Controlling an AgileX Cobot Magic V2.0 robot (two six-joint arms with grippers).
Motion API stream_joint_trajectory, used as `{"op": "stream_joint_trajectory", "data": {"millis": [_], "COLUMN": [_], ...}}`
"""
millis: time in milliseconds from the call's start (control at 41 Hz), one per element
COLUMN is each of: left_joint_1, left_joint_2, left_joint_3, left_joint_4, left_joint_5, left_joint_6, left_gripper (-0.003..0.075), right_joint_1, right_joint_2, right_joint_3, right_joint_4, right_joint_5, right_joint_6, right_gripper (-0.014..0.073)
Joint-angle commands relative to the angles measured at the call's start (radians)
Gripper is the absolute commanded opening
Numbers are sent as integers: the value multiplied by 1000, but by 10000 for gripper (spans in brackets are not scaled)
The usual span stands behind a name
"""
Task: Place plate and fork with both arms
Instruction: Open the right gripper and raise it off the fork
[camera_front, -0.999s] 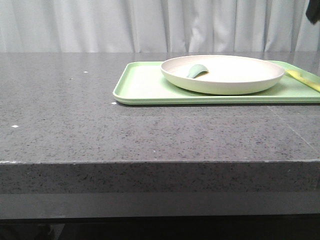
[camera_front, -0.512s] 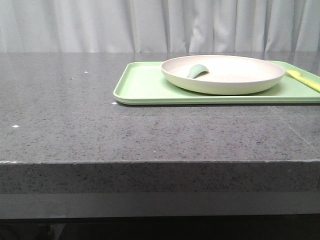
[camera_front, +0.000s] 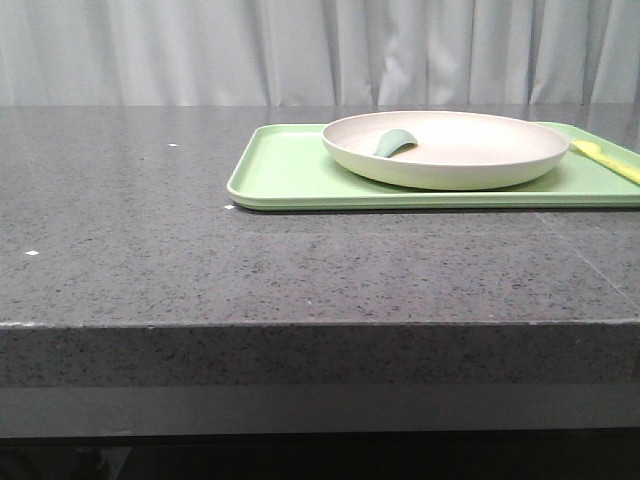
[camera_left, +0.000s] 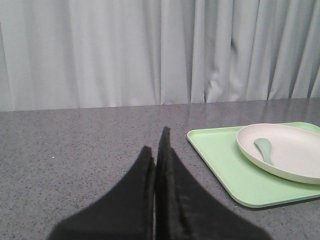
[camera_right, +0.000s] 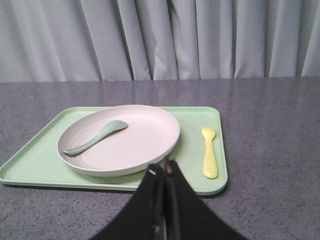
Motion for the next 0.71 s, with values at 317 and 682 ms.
{"op": "stream_joint_trajectory", "data": {"millis": [317,682], "left_joint_1": [1,1], "left_joint_2": [9,9], "left_joint_3": [-28,-28], "left_joint_4": [0,0], "left_joint_5": [-85,-85], "left_joint_6": [-11,-11], "left_gripper": [-18,-18], "right_joint_1": [-1,-1], "right_joint_2": [-35,-35], "right_joint_3": [-8,-8], "right_joint_4": [-3,-3], "right_joint_5": [-84,-84], "right_joint_6": [-11,-11], "right_gripper": [-67,-67]}}
